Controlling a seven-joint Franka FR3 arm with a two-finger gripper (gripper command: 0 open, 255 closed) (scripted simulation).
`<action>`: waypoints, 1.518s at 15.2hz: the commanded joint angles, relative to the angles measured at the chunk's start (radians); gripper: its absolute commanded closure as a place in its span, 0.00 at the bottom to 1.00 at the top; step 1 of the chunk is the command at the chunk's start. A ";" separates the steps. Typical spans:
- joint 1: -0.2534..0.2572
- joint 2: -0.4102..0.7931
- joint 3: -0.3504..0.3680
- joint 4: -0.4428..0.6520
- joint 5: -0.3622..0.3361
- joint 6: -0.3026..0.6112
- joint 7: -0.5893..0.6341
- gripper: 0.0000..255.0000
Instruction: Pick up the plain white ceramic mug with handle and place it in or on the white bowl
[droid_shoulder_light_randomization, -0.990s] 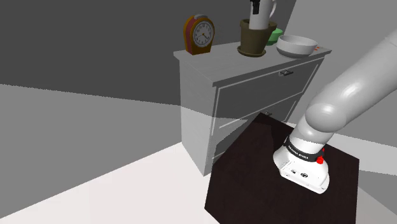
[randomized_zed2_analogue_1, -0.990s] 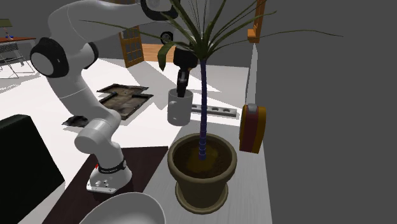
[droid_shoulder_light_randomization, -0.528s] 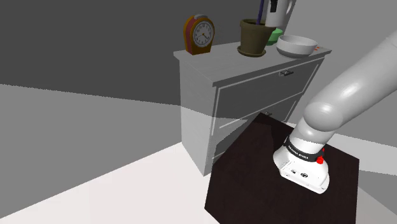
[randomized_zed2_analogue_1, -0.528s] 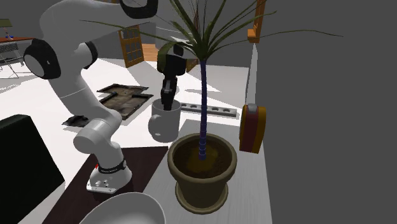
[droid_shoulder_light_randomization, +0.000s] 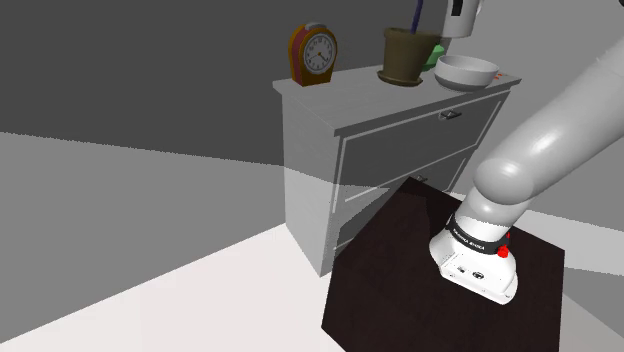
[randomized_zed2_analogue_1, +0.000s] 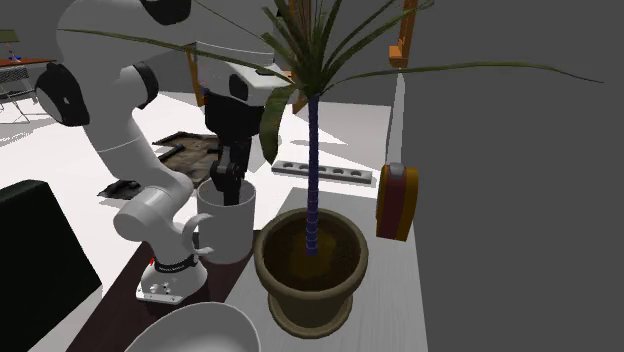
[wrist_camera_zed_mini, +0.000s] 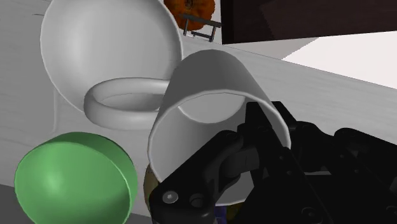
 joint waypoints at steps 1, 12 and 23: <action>-0.019 0.032 -0.041 0.030 -0.006 0.007 -0.062 1.00; -0.154 0.274 -0.249 0.271 0.065 0.029 -0.399 1.00; -0.134 0.179 -0.227 0.022 0.019 0.194 -0.336 1.00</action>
